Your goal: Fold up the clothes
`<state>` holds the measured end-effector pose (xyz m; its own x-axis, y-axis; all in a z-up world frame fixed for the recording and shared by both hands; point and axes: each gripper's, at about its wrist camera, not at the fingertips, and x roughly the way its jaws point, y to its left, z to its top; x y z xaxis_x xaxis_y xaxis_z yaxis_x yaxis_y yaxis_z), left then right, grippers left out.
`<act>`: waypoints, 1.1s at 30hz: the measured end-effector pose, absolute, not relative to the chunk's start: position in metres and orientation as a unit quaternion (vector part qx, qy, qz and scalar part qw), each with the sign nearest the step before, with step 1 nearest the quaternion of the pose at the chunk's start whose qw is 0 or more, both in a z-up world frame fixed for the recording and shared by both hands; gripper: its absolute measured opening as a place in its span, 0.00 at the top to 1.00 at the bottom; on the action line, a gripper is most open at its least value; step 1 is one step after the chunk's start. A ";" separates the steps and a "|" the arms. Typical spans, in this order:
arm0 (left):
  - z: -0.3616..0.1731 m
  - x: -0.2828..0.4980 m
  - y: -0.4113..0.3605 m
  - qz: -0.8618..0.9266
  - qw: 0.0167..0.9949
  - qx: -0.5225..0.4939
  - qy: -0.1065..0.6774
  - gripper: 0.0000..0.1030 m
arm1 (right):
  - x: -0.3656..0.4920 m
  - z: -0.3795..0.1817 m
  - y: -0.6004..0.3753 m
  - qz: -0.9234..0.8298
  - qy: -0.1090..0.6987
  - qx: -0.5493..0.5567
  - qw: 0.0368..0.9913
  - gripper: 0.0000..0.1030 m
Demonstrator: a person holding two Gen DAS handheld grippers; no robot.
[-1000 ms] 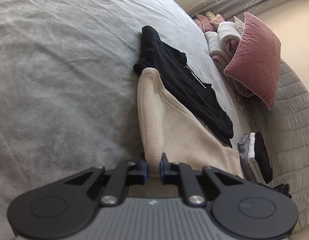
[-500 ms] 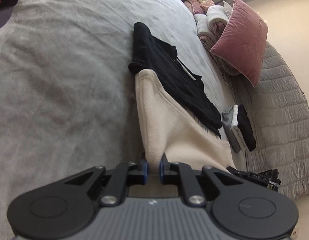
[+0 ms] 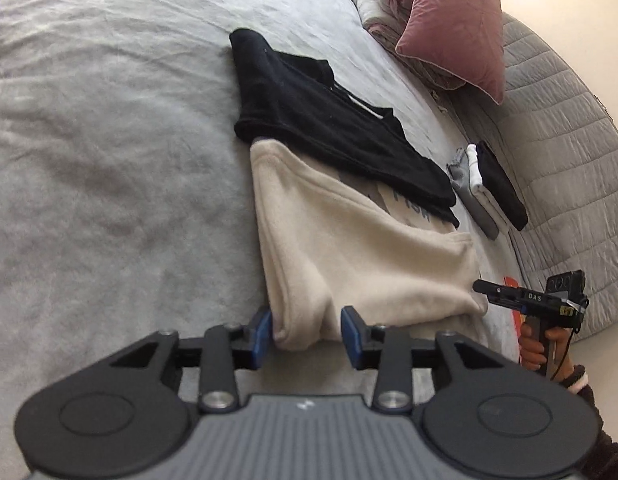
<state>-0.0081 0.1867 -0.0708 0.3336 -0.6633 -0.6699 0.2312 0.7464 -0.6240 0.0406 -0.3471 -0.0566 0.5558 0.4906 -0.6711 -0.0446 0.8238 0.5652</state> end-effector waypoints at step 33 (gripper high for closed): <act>-0.036 -0.021 0.161 -0.201 0.937 -0.158 0.239 0.94 | 0.017 -0.024 -0.303 0.116 0.242 0.065 0.961 0.94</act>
<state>-0.0211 0.1607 -0.0355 0.8043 -0.4529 -0.3847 0.3012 0.8688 -0.3930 0.0166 -0.3026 -0.0243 0.8562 0.2535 -0.4502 -0.1910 0.9649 0.1800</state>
